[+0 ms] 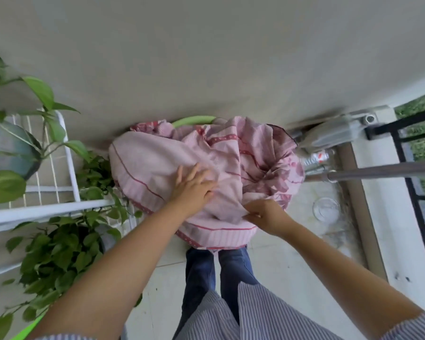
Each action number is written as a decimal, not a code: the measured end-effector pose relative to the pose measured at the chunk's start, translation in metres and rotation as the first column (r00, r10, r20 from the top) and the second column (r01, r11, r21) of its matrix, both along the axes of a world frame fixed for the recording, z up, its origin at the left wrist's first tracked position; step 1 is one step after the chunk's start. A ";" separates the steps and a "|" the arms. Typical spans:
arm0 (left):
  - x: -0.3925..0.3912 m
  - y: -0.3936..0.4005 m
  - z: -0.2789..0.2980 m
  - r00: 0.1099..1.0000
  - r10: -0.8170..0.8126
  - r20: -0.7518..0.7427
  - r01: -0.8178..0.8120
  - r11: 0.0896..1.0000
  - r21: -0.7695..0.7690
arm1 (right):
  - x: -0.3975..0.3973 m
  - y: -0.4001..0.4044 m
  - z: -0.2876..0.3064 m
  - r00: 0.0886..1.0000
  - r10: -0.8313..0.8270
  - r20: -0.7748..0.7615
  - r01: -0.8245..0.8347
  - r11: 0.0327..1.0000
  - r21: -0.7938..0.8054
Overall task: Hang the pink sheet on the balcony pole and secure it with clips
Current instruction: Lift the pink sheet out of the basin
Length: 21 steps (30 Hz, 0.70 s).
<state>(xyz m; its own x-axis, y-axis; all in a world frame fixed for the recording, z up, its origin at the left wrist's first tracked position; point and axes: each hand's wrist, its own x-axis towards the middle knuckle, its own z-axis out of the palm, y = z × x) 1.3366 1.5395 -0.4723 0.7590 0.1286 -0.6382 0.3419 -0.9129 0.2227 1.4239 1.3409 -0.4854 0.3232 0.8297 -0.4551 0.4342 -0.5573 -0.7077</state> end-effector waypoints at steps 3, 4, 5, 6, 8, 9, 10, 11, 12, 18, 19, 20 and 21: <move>-0.015 -0.021 -0.007 0.985 -0.040 -0.170 0.038 0.999 -0.018 | -0.020 -0.025 -0.006 0.999 -0.027 -0.046 0.024 0.998 -0.061; -0.022 -0.027 -0.007 0.983 -0.005 -0.183 0.000 1.000 -0.030 | -0.025 -0.030 -0.009 0.999 -0.018 -0.047 0.014 0.996 -0.085; -0.029 -0.031 -0.006 0.982 0.042 -0.183 -0.051 0.998 -0.043 | -0.027 -0.033 -0.011 1.000 0.008 -0.025 -0.010 0.994 -0.106; -0.034 -0.034 -0.006 0.982 0.078 -0.171 -0.087 0.995 -0.046 | -0.029 -0.033 -0.012 0.999 0.037 0.015 -0.035 0.992 -0.117; -0.043 -0.033 -0.004 0.985 0.070 -0.156 -0.077 0.996 -0.042 | -0.032 -0.030 -0.016 0.987 0.033 0.157 -0.028 0.999 -0.032; -0.048 -0.029 -0.004 0.986 0.032 -0.164 -0.041 0.998 -0.055 | -0.031 -0.027 -0.020 0.978 -0.004 0.207 0.001 1.000 0.016; -0.053 -0.026 -0.004 0.983 -0.025 -0.179 0.014 0.998 -0.063 | -0.028 -0.023 -0.023 0.971 -0.053 0.233 0.047 0.998 0.031; -0.058 -0.023 -0.006 0.976 -0.087 -0.201 0.077 0.996 -0.053 | -0.024 -0.018 -0.025 0.963 -0.095 0.252 0.092 0.995 0.026; -0.063 -0.020 -0.010 0.969 -0.129 -0.213 0.125 0.992 -0.032 | -0.021 -0.014 -0.027 0.952 -0.138 0.272 0.138 0.990 0.018; -0.088 -0.027 -0.041 0.921 -0.389 -0.006 0.383 0.906 0.180 | -0.039 -0.021 -0.031 0.849 -0.125 0.513 0.189 0.979 -0.073; -0.096 -0.031 -0.048 0.867 -0.498 0.010 0.482 0.845 0.230 | -0.046 -0.029 -0.035 0.850 -0.123 0.511 0.202 0.974 -0.102; -0.105 -0.037 -0.057 0.820 -0.571 0.046 0.541 0.798 0.265 | -0.052 -0.036 -0.039 0.853 -0.134 0.504 0.227 0.965 -0.128; -0.112 -0.043 -0.064 0.787 -0.606 0.118 0.557 0.779 0.286 | -0.057 -0.041 -0.043 0.857 -0.156 0.491 0.255 0.956 -0.143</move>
